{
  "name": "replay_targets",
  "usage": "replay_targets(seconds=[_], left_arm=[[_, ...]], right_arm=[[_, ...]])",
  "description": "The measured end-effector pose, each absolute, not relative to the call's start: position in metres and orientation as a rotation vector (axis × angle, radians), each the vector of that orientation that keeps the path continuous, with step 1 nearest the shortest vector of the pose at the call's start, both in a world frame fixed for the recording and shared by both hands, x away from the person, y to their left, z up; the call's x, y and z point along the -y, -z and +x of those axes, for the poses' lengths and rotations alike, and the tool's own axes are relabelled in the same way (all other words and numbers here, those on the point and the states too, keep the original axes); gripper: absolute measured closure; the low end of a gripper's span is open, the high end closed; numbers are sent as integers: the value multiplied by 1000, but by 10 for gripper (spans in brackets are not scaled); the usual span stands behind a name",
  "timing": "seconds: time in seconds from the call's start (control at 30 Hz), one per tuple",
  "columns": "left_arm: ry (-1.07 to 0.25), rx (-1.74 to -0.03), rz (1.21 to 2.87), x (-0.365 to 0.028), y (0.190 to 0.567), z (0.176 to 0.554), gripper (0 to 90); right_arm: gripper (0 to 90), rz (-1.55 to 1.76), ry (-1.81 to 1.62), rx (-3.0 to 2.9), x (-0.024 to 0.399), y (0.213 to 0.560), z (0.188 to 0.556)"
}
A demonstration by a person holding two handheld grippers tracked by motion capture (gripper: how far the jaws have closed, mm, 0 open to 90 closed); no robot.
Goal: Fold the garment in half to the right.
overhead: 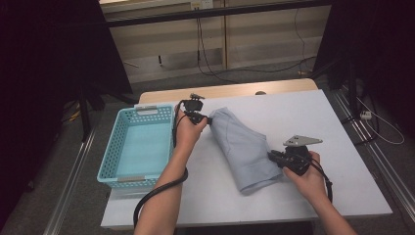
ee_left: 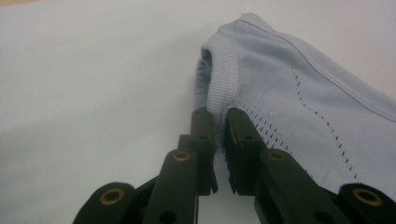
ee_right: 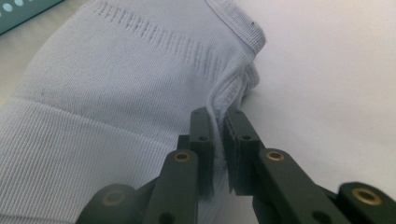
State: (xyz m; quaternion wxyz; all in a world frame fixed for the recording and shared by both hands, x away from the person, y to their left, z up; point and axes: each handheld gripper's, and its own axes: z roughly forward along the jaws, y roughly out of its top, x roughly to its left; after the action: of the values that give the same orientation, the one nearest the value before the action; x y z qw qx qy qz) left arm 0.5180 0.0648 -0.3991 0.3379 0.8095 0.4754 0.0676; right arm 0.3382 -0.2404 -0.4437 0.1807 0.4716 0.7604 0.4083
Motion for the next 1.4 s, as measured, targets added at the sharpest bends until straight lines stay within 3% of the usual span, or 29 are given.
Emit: replay_targets(seconds=[0.23, 0.5, 0.73, 1.4], left_arm=[[-168, -1222, 2120, -65, 395, 515, 718], [-165, -1247, 2124, -72, 394, 511, 441], [-171, -1225, 2145, -70, 393, 499, 287], [-203, -1115, 2167, -72, 393, 461, 175]], right_arm=[[827, 1321, -1134, -2159, 241, 446, 339], [807, 1317, -1143, -2160, 243, 446, 340], [780, 1318, -1150, -2148, 244, 445, 339], [764, 1311, -1174, -2143, 243, 444, 337]])
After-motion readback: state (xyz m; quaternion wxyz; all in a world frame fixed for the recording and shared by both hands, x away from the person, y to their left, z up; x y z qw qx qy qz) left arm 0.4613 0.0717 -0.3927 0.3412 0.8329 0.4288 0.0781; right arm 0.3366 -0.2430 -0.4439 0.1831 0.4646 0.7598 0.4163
